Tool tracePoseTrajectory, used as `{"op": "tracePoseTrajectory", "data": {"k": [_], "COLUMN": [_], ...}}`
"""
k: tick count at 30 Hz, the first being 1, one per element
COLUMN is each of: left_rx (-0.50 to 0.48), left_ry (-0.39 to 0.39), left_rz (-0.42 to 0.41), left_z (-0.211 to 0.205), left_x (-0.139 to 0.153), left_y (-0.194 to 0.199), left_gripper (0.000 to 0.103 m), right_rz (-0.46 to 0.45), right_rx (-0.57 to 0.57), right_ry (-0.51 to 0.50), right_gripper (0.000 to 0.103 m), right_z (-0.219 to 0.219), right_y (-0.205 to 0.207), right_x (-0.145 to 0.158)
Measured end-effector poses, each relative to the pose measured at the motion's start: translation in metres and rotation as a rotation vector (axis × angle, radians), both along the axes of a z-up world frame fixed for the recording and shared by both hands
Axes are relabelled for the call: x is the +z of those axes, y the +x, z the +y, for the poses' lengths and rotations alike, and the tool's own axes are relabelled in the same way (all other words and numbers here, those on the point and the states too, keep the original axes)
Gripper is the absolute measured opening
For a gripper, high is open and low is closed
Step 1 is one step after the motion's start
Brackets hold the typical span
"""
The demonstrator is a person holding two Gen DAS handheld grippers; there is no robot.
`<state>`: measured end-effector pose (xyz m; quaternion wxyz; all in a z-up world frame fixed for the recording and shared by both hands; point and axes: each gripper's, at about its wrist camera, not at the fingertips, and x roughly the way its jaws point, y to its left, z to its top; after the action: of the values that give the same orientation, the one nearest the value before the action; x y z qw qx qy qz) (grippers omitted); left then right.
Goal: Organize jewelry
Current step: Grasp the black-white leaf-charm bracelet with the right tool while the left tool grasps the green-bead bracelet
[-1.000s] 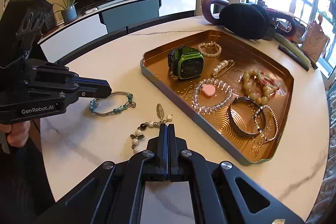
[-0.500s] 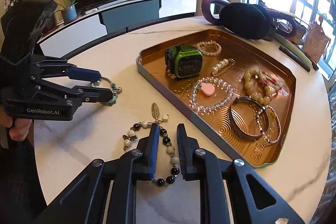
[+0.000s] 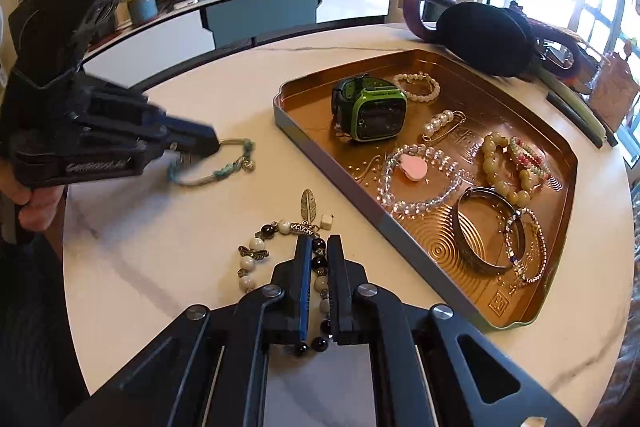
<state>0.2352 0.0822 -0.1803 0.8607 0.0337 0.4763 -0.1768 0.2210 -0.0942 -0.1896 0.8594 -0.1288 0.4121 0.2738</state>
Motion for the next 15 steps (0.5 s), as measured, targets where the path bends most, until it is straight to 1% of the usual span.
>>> {"op": "tracePoseTrajectory", "data": {"k": [2,4,7,13,15], "left_rx": [0.0,-0.007,-0.026,-0.062,-0.065], "left_ry": [-0.034,-0.035,-0.064,-0.112,-0.114], "left_rz": [0.016,0.008,-0.005,-0.054,-0.075], "left_z": [0.001,0.0,-0.001,-0.006,-0.008], "left_x": [0.002,0.005,0.014,0.034,0.041], "left_y": [-0.002,-0.006,-0.011,-0.02,-0.025], "left_gripper": [0.003,0.003,0.003,0.003,0.003], "right_rz": [-0.003,-0.009,-0.033,-0.086,-0.107], "right_rx": [-0.019,-0.027,-0.041,-0.034,-0.037], "right_ry": [0.006,0.017,0.023,0.046,0.051], "right_gripper": [0.007,0.007,0.007,0.007,0.007], "right_z": [-0.001,-0.003,-0.005,-0.009,-0.011], "right_y": [0.001,0.001,0.0,-0.007,-0.01], "right_x": [0.0,0.003,0.011,0.032,0.038]}}
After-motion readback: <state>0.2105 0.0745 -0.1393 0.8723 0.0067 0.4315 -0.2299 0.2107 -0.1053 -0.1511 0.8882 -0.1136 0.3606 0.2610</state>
